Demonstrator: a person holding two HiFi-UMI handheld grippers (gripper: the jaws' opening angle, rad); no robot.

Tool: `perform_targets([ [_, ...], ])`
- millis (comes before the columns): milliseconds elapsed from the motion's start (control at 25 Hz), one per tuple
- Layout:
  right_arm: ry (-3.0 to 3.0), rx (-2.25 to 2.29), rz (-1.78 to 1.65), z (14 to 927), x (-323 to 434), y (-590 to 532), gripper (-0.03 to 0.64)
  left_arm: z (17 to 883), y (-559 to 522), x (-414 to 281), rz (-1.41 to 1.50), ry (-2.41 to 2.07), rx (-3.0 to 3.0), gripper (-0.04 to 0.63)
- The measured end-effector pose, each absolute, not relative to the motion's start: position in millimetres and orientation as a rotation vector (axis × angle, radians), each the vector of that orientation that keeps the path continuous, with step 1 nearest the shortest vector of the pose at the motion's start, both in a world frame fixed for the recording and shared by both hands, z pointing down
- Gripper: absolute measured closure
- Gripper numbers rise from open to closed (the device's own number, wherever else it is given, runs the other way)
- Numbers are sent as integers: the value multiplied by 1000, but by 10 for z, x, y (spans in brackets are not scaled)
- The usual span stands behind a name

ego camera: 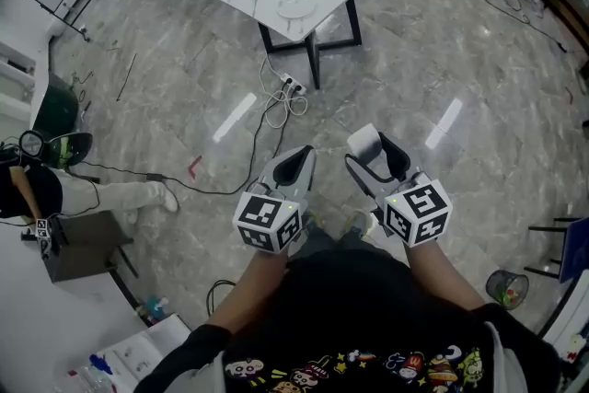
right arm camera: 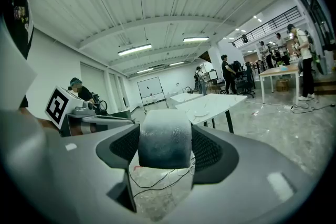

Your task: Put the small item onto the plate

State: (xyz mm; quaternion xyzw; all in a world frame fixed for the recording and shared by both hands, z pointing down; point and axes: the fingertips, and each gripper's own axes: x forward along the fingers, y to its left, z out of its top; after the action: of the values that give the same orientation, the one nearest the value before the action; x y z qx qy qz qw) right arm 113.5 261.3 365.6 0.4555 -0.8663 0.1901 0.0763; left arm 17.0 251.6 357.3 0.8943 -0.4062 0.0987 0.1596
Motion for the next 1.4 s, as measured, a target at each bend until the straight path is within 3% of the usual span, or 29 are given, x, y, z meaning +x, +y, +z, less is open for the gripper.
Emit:
perform_targets([
  [640,-2608,1316,525,3709,1340,2546,282,3606,2514,343,260,-1218,2539,595],
  [1400,-2537,1303,544,3858,972,1534,282,3776,1440,38,271,-1155,2517,595],
])
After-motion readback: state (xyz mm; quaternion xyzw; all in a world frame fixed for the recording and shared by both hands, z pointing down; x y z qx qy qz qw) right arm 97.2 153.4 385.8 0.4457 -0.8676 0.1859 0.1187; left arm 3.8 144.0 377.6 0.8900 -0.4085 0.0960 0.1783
